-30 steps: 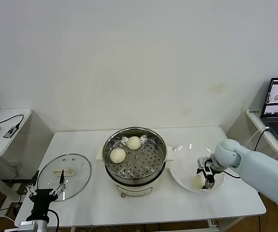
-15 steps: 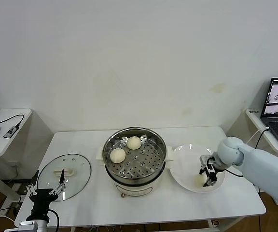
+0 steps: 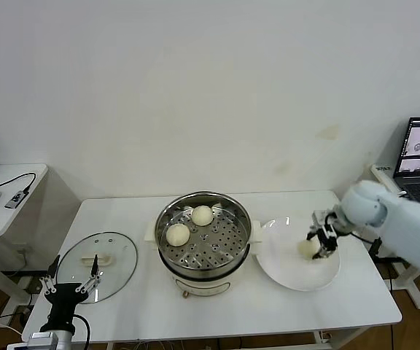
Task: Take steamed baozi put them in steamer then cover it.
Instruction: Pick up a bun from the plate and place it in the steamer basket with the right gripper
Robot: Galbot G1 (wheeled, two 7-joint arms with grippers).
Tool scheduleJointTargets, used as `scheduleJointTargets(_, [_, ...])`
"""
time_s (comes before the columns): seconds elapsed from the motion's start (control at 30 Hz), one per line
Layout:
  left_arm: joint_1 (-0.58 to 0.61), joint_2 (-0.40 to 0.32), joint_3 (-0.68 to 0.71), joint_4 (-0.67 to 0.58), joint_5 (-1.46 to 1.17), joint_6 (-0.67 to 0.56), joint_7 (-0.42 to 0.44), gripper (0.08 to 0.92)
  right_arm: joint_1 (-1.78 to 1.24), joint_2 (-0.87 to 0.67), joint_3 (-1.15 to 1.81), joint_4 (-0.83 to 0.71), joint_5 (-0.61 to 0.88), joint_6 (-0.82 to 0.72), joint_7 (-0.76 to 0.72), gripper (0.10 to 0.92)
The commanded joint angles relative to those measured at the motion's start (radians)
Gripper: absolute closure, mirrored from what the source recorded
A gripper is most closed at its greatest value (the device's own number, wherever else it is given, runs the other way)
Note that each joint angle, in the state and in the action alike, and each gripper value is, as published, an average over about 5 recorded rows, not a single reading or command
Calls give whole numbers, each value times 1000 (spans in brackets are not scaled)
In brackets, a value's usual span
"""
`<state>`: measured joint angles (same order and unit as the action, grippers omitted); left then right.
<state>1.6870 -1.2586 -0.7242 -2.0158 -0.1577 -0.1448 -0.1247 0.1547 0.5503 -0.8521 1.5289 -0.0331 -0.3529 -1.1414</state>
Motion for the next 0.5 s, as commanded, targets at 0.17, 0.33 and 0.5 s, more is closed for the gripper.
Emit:
scheduleJointTargets(0.17, [-2, 7, 7, 3, -10, 11, 4, 177, 494, 187, -253, 19, 213, 0, 40, 457])
scheduleJointTargets(0.33, [-2, 13, 6, 15, -18, 13, 7, 177, 523, 328, -285, 15, 275, 29, 78, 456])
scheduleJointTargets(0.5, [-1, 7, 5, 18, -16, 12, 7, 177, 478, 463, -321, -5, 308, 101, 123, 451])
